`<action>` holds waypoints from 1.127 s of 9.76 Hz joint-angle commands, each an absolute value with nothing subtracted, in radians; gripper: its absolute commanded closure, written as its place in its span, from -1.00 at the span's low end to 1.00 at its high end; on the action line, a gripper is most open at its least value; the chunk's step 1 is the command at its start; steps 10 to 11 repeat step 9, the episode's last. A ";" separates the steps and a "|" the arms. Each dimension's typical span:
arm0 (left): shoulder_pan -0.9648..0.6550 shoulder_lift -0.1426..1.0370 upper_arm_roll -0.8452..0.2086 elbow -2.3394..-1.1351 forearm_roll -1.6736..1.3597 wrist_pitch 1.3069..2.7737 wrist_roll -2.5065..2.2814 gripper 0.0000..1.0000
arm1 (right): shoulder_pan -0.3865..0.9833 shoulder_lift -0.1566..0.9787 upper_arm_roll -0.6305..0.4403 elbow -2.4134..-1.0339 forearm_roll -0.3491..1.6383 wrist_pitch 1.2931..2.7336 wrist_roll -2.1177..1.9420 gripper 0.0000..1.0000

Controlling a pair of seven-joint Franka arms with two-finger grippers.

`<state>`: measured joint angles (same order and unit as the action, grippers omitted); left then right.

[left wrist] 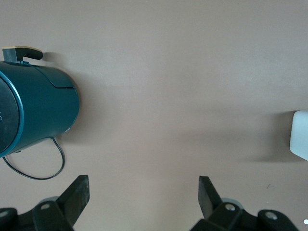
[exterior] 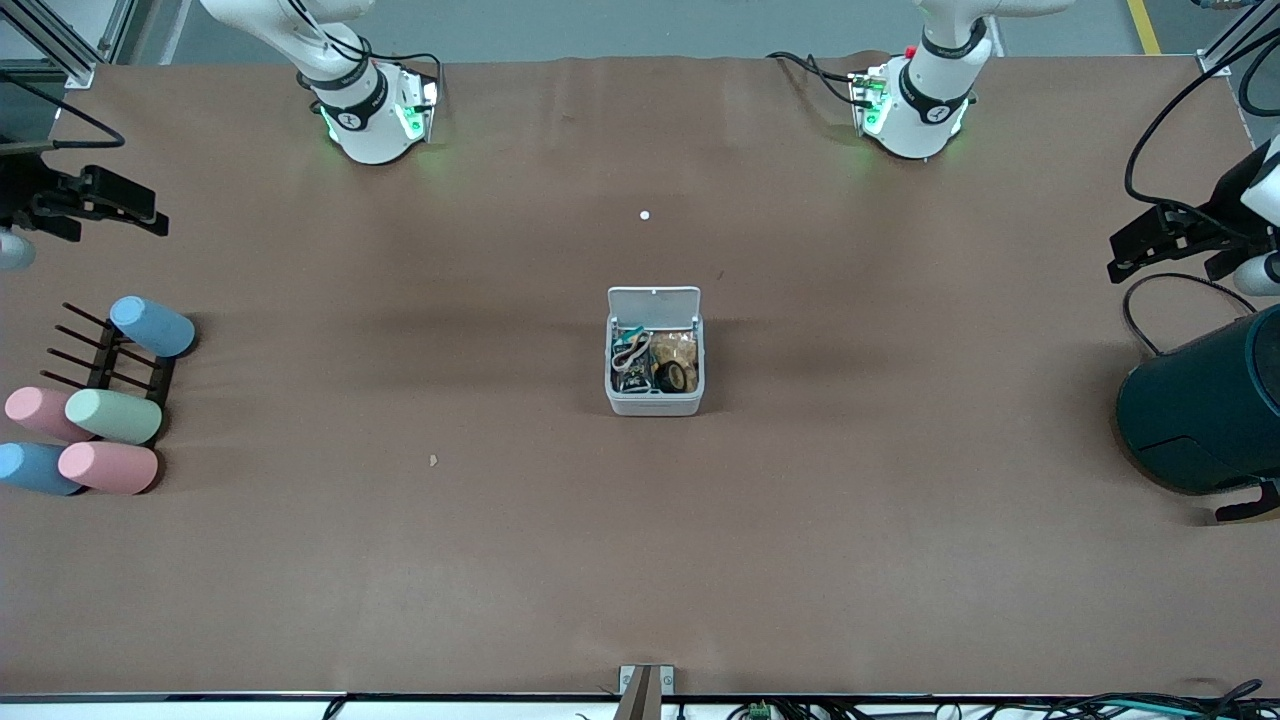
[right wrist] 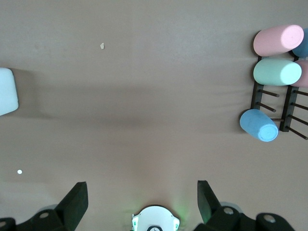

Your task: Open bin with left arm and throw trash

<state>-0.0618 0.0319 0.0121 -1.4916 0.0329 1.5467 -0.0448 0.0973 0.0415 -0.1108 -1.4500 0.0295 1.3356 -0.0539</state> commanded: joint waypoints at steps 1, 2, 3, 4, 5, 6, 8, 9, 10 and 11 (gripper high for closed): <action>-0.063 0.043 0.011 -1.465 0.035 1.528 -0.052 -1.00 | 0.135 -0.003 -0.110 -1.529 -0.018 1.391 -0.066 -1.00; -0.064 0.043 0.011 -1.465 0.035 1.528 -0.054 -1.00 | 0.135 -0.003 -0.110 -1.520 -0.018 1.393 -0.064 -1.00; -0.064 0.043 0.011 -1.465 0.035 1.528 -0.052 -1.00 | 0.135 -0.003 -0.110 -1.508 -0.011 1.391 -0.057 -1.00; -0.064 0.043 0.011 -1.465 0.035 1.528 -0.052 -1.00 | 0.135 -0.002 -0.110 -1.499 -0.002 1.393 -0.052 -1.00; -0.063 0.043 0.011 -1.466 0.035 1.528 -0.054 -1.00 | 0.132 0.002 -0.112 -1.480 0.000 1.391 -0.049 -1.00; -0.063 0.043 0.009 -1.466 0.035 1.528 -0.052 -1.00 | 0.121 0.008 -0.115 -1.464 0.003 1.390 -0.051 -1.00; -0.063 0.043 0.009 -1.466 0.035 1.528 -0.046 -1.00 | 0.092 0.008 -0.118 -1.463 0.018 1.390 -0.052 -1.00; -0.063 0.043 0.011 -1.466 0.035 1.528 -0.051 -1.00 | 0.092 0.008 -0.120 -1.463 0.018 1.388 -0.049 -1.00; -0.063 0.043 0.011 -1.466 0.035 1.528 -0.051 -1.00 | 0.092 0.008 -0.120 -1.463 0.018 1.388 -0.049 -1.00; -0.063 0.043 0.011 -1.466 0.035 1.528 -0.051 -1.00 | 0.092 0.008 -0.120 -1.463 0.018 1.388 -0.049 -1.00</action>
